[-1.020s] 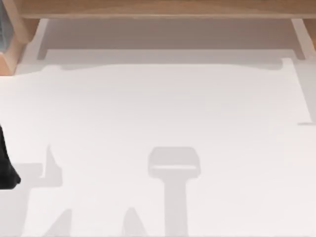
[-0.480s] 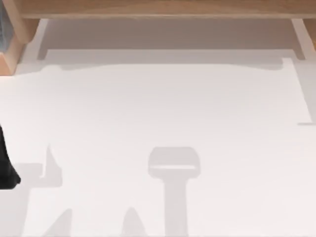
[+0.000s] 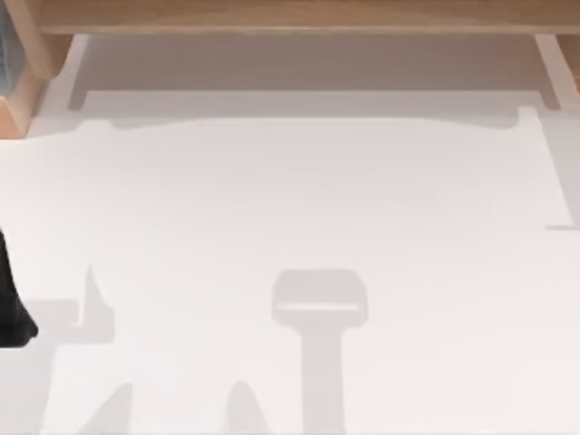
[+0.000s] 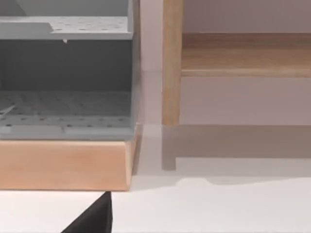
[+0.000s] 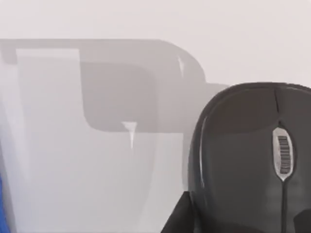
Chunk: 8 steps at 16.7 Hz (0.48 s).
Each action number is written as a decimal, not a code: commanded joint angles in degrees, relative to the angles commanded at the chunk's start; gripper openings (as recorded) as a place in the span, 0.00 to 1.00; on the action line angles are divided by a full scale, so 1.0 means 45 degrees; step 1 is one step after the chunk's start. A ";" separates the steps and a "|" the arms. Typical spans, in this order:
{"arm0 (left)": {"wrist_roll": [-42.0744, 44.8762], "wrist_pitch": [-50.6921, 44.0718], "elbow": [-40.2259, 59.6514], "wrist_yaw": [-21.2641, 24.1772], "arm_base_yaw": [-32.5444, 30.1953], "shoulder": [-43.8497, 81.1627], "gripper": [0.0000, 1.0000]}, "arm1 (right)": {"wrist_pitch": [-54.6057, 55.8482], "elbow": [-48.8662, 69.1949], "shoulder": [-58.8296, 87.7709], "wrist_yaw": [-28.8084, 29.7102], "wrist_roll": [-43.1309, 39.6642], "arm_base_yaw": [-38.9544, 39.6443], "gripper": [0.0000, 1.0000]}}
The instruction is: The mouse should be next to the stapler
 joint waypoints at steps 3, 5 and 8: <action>0.0000 0.0000 0.0000 0.0000 0.0000 0.0000 1.00 | 0.0000 0.0000 0.0000 0.0000 0.0000 0.0000 0.45; 0.0000 0.0000 0.0000 0.0000 0.0000 0.0000 1.00 | 0.0000 0.0000 0.0000 0.0000 0.0000 0.0000 0.60; 0.0000 0.0000 0.0000 0.0000 0.0000 0.0000 1.00 | 0.0000 0.0000 0.0000 0.0000 0.0000 0.0000 0.83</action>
